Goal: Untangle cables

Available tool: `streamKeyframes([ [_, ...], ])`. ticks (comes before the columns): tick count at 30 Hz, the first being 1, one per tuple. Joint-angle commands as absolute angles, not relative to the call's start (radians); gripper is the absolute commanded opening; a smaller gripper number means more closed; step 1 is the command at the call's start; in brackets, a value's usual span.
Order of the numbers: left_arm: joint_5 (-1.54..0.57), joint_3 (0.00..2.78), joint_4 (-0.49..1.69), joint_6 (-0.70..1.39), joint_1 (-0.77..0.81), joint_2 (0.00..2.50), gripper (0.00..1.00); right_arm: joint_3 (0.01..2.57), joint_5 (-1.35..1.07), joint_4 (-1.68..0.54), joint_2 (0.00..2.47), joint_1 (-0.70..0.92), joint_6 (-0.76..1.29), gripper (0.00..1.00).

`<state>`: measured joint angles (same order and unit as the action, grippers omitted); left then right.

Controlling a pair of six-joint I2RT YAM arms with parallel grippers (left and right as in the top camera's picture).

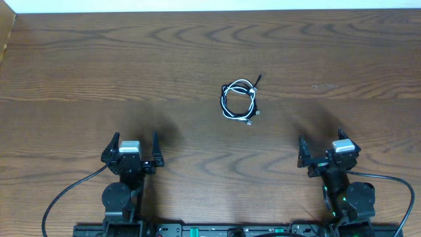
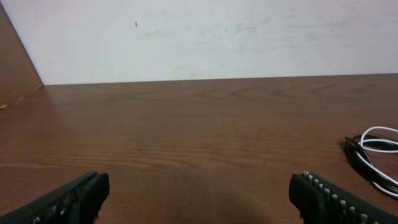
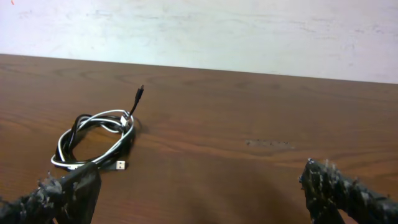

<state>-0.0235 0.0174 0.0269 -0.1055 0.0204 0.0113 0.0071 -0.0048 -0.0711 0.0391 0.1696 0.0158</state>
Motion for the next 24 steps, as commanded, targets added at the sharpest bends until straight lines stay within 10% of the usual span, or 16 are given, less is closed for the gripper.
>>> streamKeyframes([
  [1,0.005,0.004,0.073,-0.112,0.015,0.012,0.98,0.006,-0.010,-0.075,0.038,0.178,0.029,0.99],
  [24,0.005,0.004,0.073,-0.112,0.015,0.012,0.98,0.006,0.019,-0.075,0.038,0.178,0.002,0.99],
])
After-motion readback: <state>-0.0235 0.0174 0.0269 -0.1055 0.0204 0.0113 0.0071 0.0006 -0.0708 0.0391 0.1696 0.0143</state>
